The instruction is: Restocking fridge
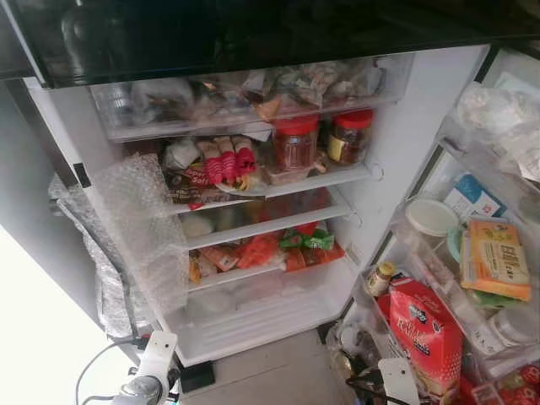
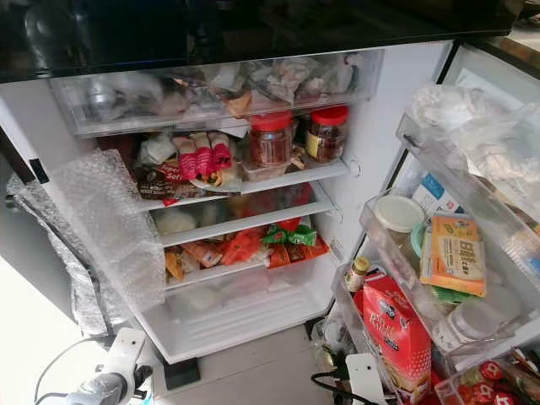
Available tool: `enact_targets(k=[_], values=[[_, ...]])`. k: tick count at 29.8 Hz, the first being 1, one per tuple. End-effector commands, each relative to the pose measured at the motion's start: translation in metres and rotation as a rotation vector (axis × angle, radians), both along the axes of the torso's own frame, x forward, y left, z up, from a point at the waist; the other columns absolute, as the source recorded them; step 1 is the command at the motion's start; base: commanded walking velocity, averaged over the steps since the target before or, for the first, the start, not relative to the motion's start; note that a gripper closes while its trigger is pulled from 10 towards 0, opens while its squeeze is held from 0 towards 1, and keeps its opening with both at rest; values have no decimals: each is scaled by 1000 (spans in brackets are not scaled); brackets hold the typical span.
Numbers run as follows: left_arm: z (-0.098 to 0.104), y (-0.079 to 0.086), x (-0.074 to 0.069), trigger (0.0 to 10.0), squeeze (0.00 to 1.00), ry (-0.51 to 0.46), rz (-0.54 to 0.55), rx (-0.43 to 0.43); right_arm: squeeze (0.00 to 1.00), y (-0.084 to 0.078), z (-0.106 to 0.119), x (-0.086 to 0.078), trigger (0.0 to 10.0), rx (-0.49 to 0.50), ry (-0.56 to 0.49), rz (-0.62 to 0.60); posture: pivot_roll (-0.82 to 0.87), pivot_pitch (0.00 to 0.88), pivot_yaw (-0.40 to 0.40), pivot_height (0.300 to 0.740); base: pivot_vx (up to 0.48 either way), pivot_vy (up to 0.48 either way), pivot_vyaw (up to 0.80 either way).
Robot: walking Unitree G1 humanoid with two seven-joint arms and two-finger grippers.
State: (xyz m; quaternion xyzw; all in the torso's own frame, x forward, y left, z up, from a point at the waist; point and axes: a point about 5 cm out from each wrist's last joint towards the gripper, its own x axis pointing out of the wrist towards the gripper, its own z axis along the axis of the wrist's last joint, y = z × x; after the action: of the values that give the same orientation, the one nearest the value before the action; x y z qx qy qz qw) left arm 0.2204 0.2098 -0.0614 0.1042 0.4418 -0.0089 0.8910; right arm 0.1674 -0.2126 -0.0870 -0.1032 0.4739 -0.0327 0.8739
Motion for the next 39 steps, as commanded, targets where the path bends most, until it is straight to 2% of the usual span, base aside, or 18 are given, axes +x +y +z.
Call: enact_targets(k=[1, 5, 20, 30, 32, 35, 36, 39], values=[[0, 2, -1, 10000, 0, -6, 11, -1, 0, -4, 0, -2, 10000, -48, 9, 0, -122, 16, -38, 740, 0, 0, 0], [0, 2, 0, 10000, 0, -9, 12, -4, 0, -6, 1, -2, 10000, -100, 8, -8, -122, 15, -38, 740, 0, 0, 0], [0, 2, -1, 10000, 0, -8, 12, -6, 0, -6, 0, -2, 10000, -135, 18, 7, -122, 15, -36, 740, 0, 0, 0], [5, 1, 5, 10000, 0, -89, -15, 1, 0, -7, 1, -2, 10000, -161, 24, 14, -122, 21, -39, 740, 0, 0, 0], [7, 1, 8, 10000, 0, -110, -45, 42, 0, -7, 1, -1, 10000, -160, 23, 12, -122, 27, -39, 740, 0, 0, 0], [8, 1, 8, 10000, 0, -144, 2, 1, 0, -8, 1, -1, 10000, -164, 22, 12, -121, 29, -39, 740, 0, 0, 0], [10, 0, 10, 10000, 0, -158, -20, 22, 0, -8, 1, -1, 10000, -164, 25, 15, -116, 30, -40, 740, 0, 0, 0], [12, -1, 12, 10000, 0, -192, -27, 15, 0, -8, 1, -1, 10000, -168, 28, 16, -117, 32, -42, 740, 0, 0, 0]])
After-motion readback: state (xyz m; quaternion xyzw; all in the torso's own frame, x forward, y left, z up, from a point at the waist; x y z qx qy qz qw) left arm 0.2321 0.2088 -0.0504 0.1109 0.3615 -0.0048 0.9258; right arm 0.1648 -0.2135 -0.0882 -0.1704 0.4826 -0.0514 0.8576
